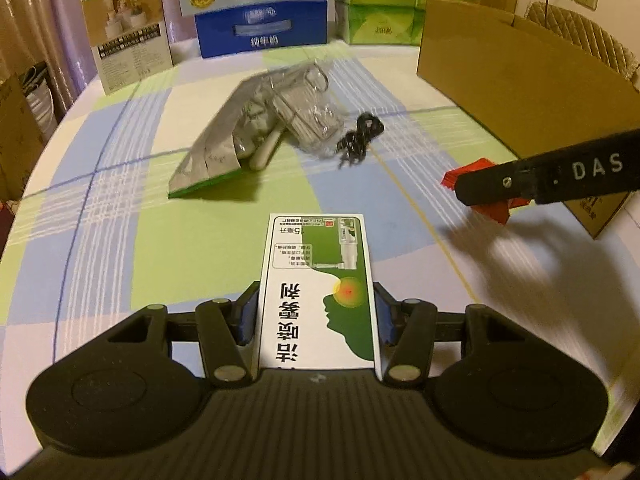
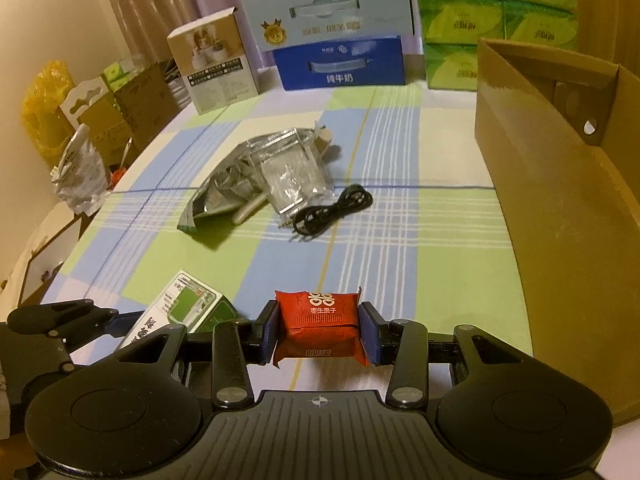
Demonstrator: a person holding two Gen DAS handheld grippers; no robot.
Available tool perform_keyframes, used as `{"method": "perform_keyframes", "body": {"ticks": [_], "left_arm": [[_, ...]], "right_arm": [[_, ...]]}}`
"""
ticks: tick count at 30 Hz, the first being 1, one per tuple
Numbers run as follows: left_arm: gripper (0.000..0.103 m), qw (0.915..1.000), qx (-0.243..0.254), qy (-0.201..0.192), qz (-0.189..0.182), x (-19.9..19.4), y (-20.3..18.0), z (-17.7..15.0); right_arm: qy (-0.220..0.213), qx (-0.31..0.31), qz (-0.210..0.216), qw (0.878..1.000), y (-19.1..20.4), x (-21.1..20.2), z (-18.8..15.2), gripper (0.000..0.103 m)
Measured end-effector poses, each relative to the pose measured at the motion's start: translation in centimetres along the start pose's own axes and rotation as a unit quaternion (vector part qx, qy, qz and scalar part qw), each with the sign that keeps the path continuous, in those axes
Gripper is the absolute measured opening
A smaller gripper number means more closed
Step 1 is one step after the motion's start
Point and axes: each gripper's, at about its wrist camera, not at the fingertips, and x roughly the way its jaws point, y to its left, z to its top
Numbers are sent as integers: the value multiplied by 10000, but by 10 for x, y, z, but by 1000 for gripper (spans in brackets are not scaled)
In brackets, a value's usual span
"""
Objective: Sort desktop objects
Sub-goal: 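Lift and carry the mouthwash box and red packet over the cardboard box with both tools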
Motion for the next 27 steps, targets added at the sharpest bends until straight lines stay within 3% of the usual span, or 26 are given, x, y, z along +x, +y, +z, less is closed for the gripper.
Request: {"method": "perform_keyframes", "body": {"ticks": [15, 21, 27], "left_arm": [[50, 9972, -222, -714, 4, -51, -13, 22], [50, 9952, -191, -958, -88, -74, -33, 43], [50, 9919, 124, -1212, -350, -89, -78, 74]], "right_arm": [[-758, 187, -61, 9969, 2, -41, 6, 39], [-1281, 125, -117, 9916, -5, -89, 23, 39], [-1705, 62, -592, 9836, -45, -146, 39, 39]]}}
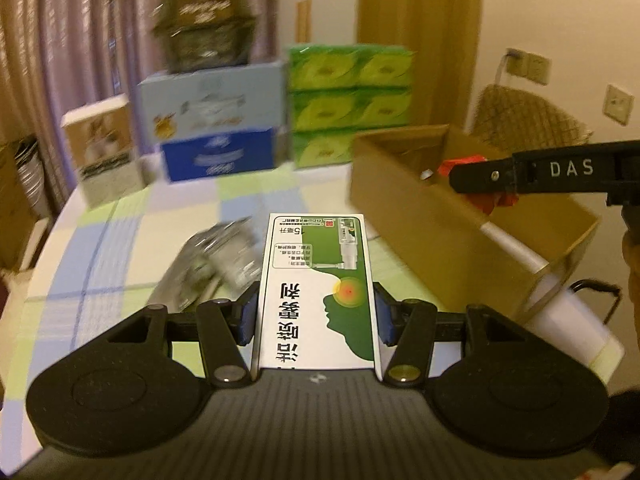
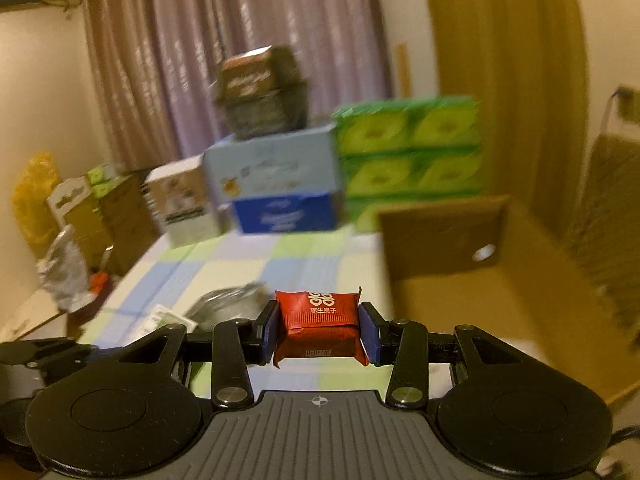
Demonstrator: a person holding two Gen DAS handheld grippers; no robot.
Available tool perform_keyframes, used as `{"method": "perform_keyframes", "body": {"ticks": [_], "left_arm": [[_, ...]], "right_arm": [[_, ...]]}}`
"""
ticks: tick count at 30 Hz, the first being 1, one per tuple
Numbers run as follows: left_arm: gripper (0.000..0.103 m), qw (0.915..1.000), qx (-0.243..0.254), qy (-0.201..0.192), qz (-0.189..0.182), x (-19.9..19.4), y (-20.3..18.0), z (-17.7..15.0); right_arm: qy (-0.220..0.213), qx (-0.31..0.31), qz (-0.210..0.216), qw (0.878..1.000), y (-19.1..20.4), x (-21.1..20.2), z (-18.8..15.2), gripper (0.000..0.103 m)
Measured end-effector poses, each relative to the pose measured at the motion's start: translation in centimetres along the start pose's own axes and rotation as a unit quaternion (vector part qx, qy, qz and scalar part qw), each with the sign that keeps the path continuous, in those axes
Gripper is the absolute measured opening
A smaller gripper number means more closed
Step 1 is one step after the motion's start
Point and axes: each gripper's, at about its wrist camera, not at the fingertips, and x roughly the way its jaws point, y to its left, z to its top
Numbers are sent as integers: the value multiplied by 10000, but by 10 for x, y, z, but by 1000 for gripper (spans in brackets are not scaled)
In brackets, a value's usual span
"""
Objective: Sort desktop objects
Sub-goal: 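Lift and carry the mouthwash box and red packet over the cardboard box with both tools, then open both tools to drop the mouthwash box and red packet inside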
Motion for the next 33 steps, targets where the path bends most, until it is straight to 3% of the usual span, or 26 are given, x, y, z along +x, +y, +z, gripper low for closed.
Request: {"method": "perform_keyframes", "body": {"ticks": [8, 17, 27, 33], "left_arm": [[50, 9981, 216, -143, -553, 18, -71, 44], [50, 9949, 304, -7, -962, 56, -127, 67], [51, 9918, 95, 189, -1263, 99, -150, 63], [52, 9921, -55, 28, -1250, 101, -145, 62]], "right_arm": [[20, 234, -647, 9976, -84, -26, 12, 39], [169, 562, -812, 9950, -138, -29, 5, 39], [318, 829, -952, 9915, -171, -21, -5, 39], [402, 804, -946, 9914, -173, -16, -10, 39]]}}
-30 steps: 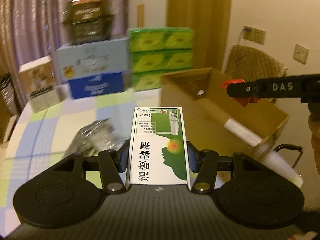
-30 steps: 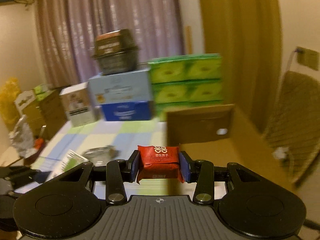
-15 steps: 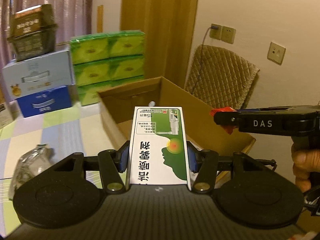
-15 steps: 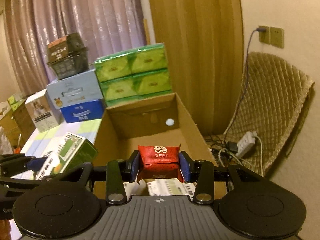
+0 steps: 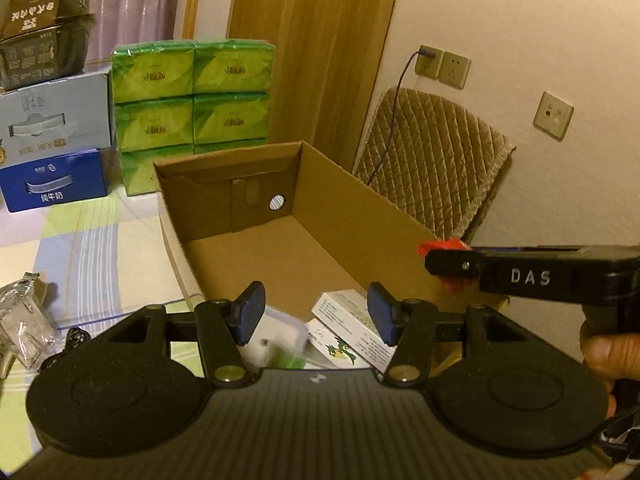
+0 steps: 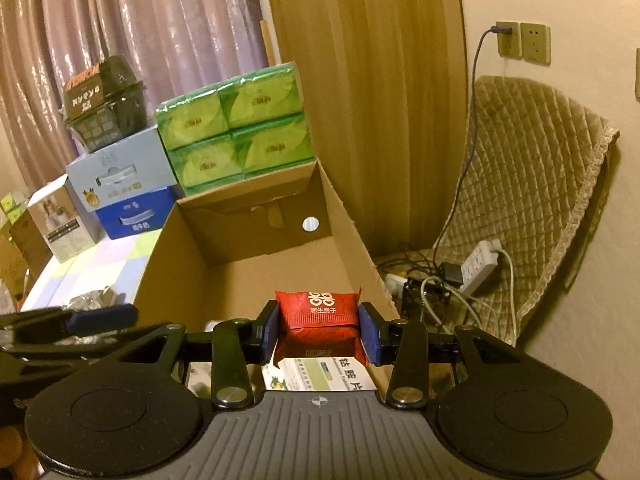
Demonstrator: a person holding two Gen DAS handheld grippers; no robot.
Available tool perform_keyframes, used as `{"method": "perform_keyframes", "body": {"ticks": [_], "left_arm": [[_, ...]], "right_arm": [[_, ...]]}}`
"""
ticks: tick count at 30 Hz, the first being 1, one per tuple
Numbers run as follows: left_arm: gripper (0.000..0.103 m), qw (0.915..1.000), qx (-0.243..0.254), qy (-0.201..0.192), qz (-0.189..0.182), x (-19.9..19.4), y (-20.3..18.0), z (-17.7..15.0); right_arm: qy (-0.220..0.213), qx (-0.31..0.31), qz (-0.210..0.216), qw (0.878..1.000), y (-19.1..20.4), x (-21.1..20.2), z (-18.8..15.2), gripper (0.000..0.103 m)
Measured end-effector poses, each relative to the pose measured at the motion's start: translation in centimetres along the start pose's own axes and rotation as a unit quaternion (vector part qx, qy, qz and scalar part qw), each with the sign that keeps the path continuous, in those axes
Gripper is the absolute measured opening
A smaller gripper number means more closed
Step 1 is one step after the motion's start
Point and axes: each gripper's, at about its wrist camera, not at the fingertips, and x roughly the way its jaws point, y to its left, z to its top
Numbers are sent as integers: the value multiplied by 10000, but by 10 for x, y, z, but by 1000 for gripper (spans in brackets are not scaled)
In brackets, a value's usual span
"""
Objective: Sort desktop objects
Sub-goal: 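Open both tools to drop the mouthwash box and red packet inside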
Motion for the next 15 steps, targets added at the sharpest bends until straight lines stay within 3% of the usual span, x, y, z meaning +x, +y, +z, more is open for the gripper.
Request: {"method": "perform_keyframes", "body": {"ticks": [11, 15], "left_arm": [[57, 9995, -154, -114, 233, -30, 28, -6], [60, 9994, -135, -81, 309, -37, 34, -12]], "right_arm": [[110, 12, 204, 9997, 16, 5, -3, 40], [113, 151, 324, 9993, 22, 5, 0, 53]]}}
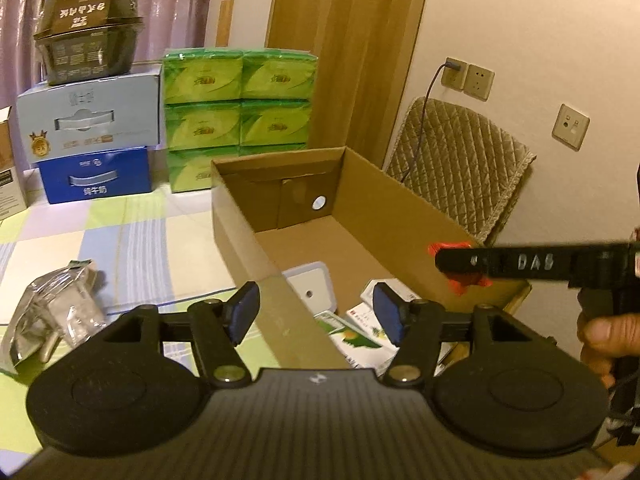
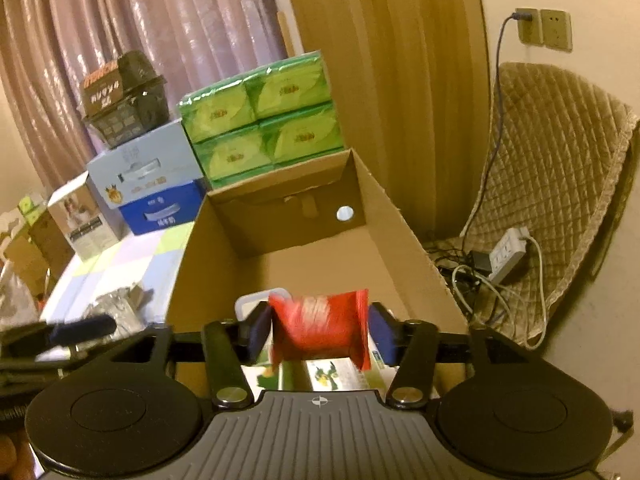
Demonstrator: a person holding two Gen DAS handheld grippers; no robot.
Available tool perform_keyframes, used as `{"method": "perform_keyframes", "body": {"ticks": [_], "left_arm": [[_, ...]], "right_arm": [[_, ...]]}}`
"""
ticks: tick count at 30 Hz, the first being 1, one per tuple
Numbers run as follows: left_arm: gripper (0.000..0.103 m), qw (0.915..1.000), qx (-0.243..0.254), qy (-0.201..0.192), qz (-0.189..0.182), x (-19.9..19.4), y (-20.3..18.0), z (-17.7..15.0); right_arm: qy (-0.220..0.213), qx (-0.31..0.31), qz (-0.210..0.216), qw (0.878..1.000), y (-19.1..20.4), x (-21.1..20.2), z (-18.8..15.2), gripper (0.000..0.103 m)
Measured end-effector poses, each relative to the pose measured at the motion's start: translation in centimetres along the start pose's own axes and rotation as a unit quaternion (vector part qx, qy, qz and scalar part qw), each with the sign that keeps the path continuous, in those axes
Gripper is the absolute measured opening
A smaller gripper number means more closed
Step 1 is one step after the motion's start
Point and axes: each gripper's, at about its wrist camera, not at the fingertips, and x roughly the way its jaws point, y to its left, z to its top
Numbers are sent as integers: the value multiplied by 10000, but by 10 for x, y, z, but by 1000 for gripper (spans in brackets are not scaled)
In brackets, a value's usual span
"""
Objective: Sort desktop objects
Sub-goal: 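Open both tools to drop the mouthwash box and red packet inside, then move both tools back over the table toward the foil bag and clear box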
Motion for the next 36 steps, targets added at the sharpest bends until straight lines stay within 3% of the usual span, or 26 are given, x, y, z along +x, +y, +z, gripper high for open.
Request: {"method": "perform_keyframes", "body": {"ticks": [12, 22, 36], "left_arm": [[73, 9997, -89, 34, 220, -26, 20, -18], [78, 9994, -76, -31, 332, -55, 24, -26], [93, 9976, -78, -189, 667, -107, 48, -31]], "right_arm": [[-115, 75, -65, 9999, 5, -24, 0, 62], [-72, -136, 22, 9999, 33, -44, -10, 69], [-90, -488, 174, 9986, 83, -65, -22, 97]]}}
